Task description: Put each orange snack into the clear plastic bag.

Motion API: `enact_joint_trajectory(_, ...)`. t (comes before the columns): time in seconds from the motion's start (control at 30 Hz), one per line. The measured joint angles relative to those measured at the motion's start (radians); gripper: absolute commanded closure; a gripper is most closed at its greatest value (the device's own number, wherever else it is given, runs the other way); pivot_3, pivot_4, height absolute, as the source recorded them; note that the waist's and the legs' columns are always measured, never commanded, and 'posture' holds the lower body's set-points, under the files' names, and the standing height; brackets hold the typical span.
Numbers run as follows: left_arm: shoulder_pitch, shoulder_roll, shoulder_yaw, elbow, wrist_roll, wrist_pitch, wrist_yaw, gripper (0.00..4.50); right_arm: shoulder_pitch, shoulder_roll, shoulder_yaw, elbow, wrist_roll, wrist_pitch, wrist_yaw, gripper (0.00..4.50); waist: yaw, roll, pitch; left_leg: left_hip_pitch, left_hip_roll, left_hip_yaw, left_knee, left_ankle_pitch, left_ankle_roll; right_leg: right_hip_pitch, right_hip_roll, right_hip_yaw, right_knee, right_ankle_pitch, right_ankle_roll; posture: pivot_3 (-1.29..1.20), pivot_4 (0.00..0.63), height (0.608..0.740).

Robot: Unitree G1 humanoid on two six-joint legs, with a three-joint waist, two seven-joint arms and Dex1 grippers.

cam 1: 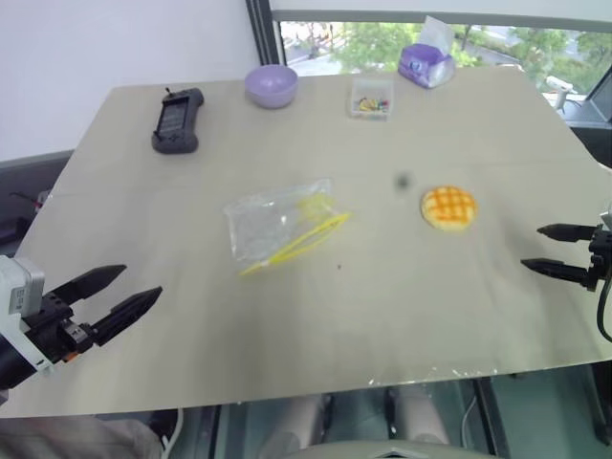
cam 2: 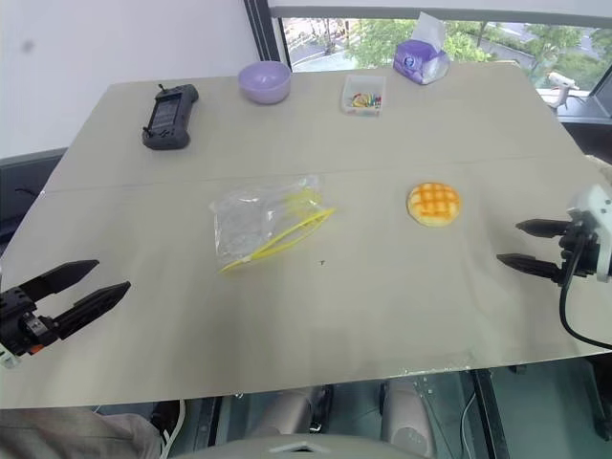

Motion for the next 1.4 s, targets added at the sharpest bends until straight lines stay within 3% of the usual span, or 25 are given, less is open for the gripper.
enact_joint_trajectory(0.97,-0.07,-0.014,-0.092,0.016,0.106,-0.002,-0.009,0.48,0.026,0.025,-0.003,-0.086,0.008,0.048,-0.042,0.18,0.0,0.0,0.0,0.0,0.0,0.001,-0.002,0.0,0.0,-0.001,0.0,0.001,-0.001,0.0,0.0,0.0,0.15,0.736)
enact_joint_trajectory(1.17,-0.132,-0.028,-0.253,0.032,0.22,-0.062,0.005,0.48,0.028,0.06,-0.003,-0.15,0.033,0.09,-0.07,0.18,0.001,0.001,-0.001,0.001,0.0,0.001,-0.002,0.0,0.0,-0.001,0.0,0.001,0.0,0.0,0.0,0.0,0.15,0.736)
enact_joint_trajectory(1.4,-0.338,-0.03,-0.523,0.211,0.547,-0.326,0.086,0.48,0.033,0.119,0.018,-0.299,0.08,0.169,-0.107,0.18,0.003,0.0,-0.001,0.0,0.0,0.001,-0.001,0.0,0.0,-0.001,0.001,0.0,0.001,0.0,0.0,0.0,0.15,0.736)
